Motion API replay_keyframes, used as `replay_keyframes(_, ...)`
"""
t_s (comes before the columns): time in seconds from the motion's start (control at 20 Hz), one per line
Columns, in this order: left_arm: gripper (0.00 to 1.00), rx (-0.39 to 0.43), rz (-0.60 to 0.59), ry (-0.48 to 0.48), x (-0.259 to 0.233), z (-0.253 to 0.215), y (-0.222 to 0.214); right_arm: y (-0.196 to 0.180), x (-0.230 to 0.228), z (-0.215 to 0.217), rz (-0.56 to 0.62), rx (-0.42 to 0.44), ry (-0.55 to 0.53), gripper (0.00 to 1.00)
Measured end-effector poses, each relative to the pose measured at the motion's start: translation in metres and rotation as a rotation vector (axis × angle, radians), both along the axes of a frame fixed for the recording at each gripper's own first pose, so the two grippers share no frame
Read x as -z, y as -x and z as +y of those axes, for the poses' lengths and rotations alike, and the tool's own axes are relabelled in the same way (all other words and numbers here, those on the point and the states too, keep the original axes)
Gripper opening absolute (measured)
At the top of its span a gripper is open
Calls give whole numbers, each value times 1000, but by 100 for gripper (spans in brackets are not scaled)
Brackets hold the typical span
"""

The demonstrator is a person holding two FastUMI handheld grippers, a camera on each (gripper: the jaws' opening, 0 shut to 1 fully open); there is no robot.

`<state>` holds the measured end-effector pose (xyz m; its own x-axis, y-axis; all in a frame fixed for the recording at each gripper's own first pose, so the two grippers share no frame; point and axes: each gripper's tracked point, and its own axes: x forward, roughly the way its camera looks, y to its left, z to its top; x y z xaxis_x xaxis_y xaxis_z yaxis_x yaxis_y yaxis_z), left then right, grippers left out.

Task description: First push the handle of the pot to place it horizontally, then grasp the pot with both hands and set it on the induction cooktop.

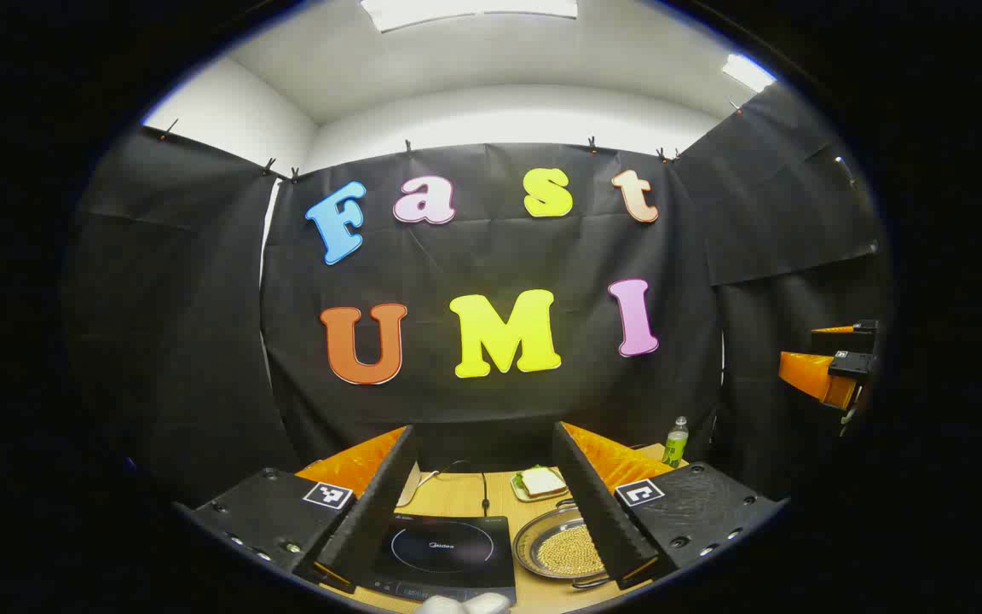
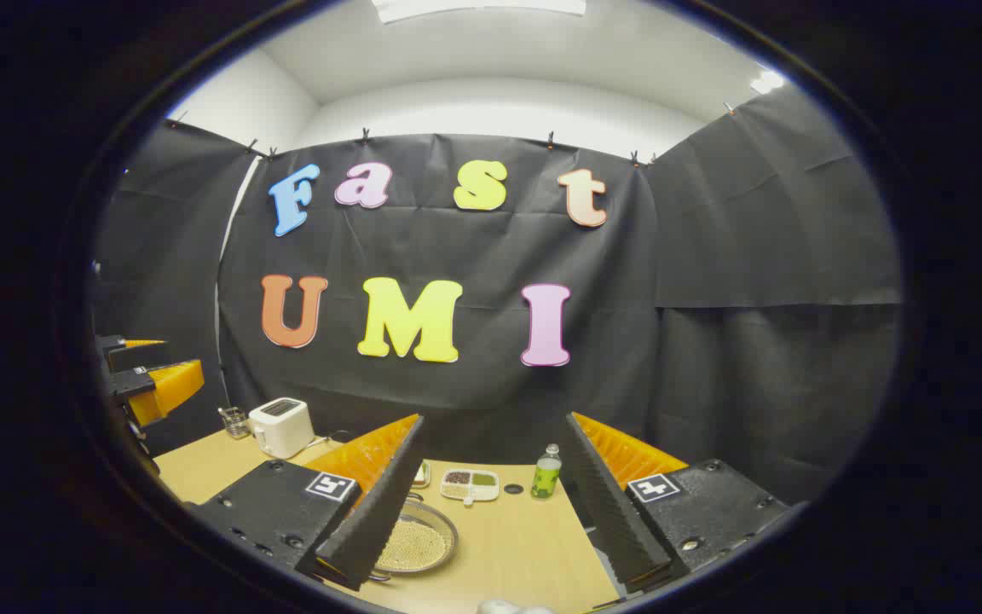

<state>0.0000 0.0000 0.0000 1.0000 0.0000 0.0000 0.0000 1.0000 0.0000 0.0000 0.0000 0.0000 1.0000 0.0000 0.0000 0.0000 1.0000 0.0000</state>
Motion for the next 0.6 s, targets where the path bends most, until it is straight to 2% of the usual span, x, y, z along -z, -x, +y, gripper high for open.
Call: replay_keyframes(0.6,96,-22,-3,-5,4,11,3,-2,3,6,10,-5,18,100)
